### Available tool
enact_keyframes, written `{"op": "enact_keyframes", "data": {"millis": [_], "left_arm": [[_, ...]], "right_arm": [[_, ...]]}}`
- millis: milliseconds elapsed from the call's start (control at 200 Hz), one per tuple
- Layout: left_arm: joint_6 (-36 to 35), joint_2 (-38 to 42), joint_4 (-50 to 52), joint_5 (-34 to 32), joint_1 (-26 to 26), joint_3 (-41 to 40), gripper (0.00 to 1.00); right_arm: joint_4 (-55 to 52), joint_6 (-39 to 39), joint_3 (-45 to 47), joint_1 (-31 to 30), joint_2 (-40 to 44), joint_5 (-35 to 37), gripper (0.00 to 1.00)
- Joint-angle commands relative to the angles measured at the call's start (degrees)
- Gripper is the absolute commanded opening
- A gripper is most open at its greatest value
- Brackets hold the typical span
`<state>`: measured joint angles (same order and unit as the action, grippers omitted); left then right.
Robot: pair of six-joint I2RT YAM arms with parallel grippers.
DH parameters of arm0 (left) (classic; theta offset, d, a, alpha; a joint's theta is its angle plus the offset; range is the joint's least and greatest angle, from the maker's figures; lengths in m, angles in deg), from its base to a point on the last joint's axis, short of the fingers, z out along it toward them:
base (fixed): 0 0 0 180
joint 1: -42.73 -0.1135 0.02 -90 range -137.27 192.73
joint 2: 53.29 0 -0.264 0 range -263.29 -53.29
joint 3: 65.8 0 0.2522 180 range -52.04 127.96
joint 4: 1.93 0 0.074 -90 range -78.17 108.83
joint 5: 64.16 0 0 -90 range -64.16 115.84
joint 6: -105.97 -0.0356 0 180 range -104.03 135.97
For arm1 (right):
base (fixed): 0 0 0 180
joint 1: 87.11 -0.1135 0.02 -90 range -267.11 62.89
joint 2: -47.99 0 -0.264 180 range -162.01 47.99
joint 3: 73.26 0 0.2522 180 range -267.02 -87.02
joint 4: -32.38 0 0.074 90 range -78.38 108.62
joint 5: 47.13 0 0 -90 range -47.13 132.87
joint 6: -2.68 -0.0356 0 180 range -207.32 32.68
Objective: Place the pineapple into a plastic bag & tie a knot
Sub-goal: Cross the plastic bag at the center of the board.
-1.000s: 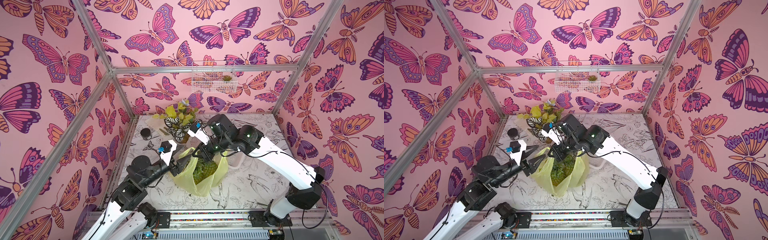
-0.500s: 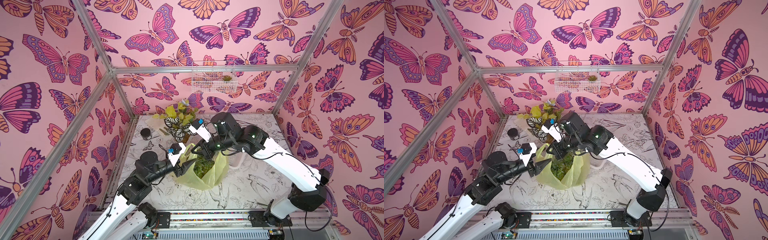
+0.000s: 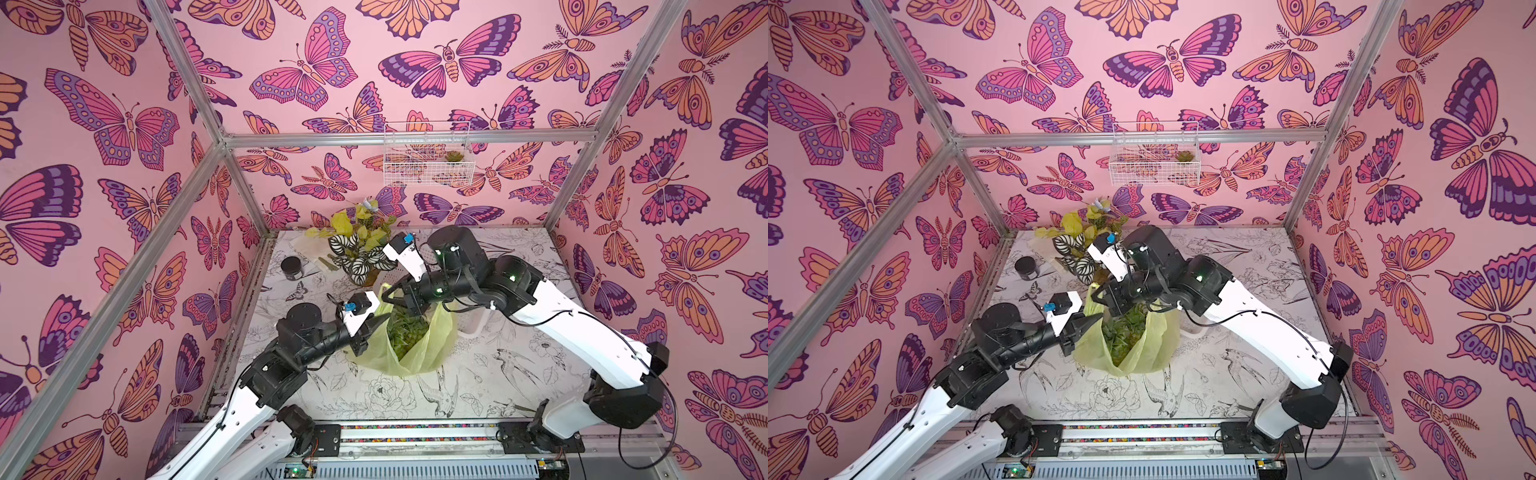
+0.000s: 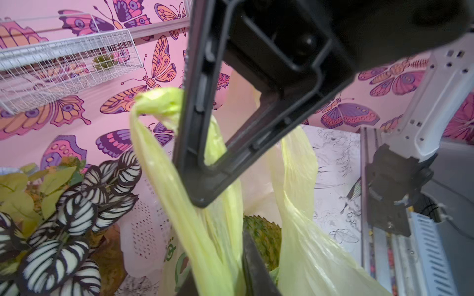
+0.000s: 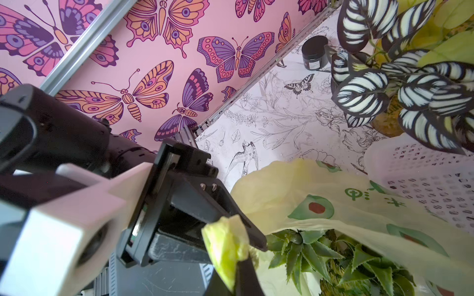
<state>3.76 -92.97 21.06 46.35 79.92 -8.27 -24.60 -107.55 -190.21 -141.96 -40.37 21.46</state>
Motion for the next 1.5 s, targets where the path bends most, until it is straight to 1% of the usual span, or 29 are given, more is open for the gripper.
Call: {"op": "enact_keyframes", "data": {"millis": [0, 85, 110, 150, 170, 195, 240, 290, 340, 381, 466, 511, 566, 611, 661, 846, 941, 971, 1087, 1222, 1272, 1327, 1337, 1497], "left_arm": [[-2.21, -0.29, 0.07, -1.51, 0.64, -0.98, 0.07], [-2.13, -0.62, 0.05, -1.59, 0.63, -0.83, 0.0], [-1.96, -0.77, -0.08, -1.63, 0.6, -0.87, 0.0], [-1.43, -0.93, -0.29, -1.58, 0.6, -0.76, 0.0], [-1.07, -1.02, -0.5, -1.58, 0.69, -0.77, 0.0], [-0.46, -1.14, -0.82, -1.57, 0.65, -0.8, 0.0], [0.43, -1.17, -1.33, -1.55, 0.67, -0.96, 0.0], [1.62, -1.18, -2.19, -1.53, 0.64, -1.22, 0.0], [2.69, -1.18, -2.9, -1.54, 0.61, -1.56, 0.0], [3.54, -1.23, -3.43, -1.46, 0.62, -1.76, 0.0], [5.41, -1.38, -4.08, -1.46, 0.68, -2.07, 0.0], [6.3, -1.41, -4.37, -1.49, 0.63, -2.19, 0.0], [7.08, -1.32, -4.64, -1.53, 0.63, -2.35, 0.0], [7.52, -1.17, -4.67, -1.68, 0.63, -2.53, 0.0], [7.81, -0.98, -4.7, -1.9, 0.61, -2.63, 0.0], [8.32, -1.01, -4.59, -1.94, 0.61, -2.48, 0.0], [9.03, -1.01, -4.61, -1.89, 0.62, -2.36, 0.0], [9.21, -0.96, -4.63, -1.96, 0.69, -2.37, 0.0], [10.04, -0.89, -4.34, -2.45, 0.64, -2.15, 0.0], [12.84, -1.77, -3.44, -4.24, 0.67, -0.99, 0.0], [14.47, -2.67, -2.31, -5.04, 0.61, -0.06, 0.0], [16.57, -3.87, -0.31, -5.81, 0.53, 1.52, 0.0], [16.79, -4.25, 0.07, -5.83, 0.56, 1.83, 0.0], [21.84, -9.4, 5.04, -4.47, -0.3, 7.5, 0.0]], "right_arm": [[2.65, -1.88, 0.8, 0.18, 1.36, 1.27, 0.0], [0.66, -0.33, 0.05, 0.26, 1.81, 2.69, 0.0], [-0.14, 0.28, -0.29, 0.39, 2.14, 3.2, 0.09], [-1.73, 1.42, -0.87, 0.75, 2.93, 4.13, 0.32], [-2.75, 2.12, -1.13, 1.02, 3.45, 4.78, 0.41], [-4.0, 3.19, -1.55, 1.28, 4.27, 5.65, 0.48], [-6.48, 5.51, -2.35, 1.79, 5.82, 6.72, 0.57], [-9.47, 8.37, -3.25, 2.17, 7.72, 7.89, 0.64], [-12.64, 10.48, -4.29, 2.34, 9.34, 10.05, 0.73], [-15.09, 12.04, -5.31, 2.45, 10.47, 12.06, 0.78], [-19.7, 13.99, -6.66, 2.79, 12.32, 19.03, 0.87], [-20.89, 14.85, -5.9, 3.14, 13.47, 23.02, 0.91], [-20.88, 16.03, -4.1, 3.64, 14.76, 27.76, 0.99], [-20.21, 17.06, -2.89, 4.3, 15.52, 29.96, 0.99], [-19.42, 17.57, -2.24, 5.49, 15.52, 29.91, 0.99], [-17.81, 18.48, -0.33, 6.99, 12.44, 22.65, 0.99], [-17.13, 17.91, 0.94, 7.21, 11.39, 21.2, 1.0], [-16.93, 17.64, 1.47, 7.32, 11.36, 21.01, 0.97], [-16.5, 17.16, 3.14, 8.39, 11.45, 18.57, 0.77], [-15.89, 16.98, 3.88, 8.96, 11.58, 16.49, 0.33], [-15.28, 17.15, 4.05, 9.06, 11.76, 15.62, 0.15], [-14.91, 17.63, 4.14, 9.11, 11.94, 14.81, 0.02], [-14.88, 17.78, 4.14, 9.09, 12.01, 14.68, 0.0], [-12.57, 20.54, 5.37, 9.13, 13.11, 10.96, 0.0]]}}
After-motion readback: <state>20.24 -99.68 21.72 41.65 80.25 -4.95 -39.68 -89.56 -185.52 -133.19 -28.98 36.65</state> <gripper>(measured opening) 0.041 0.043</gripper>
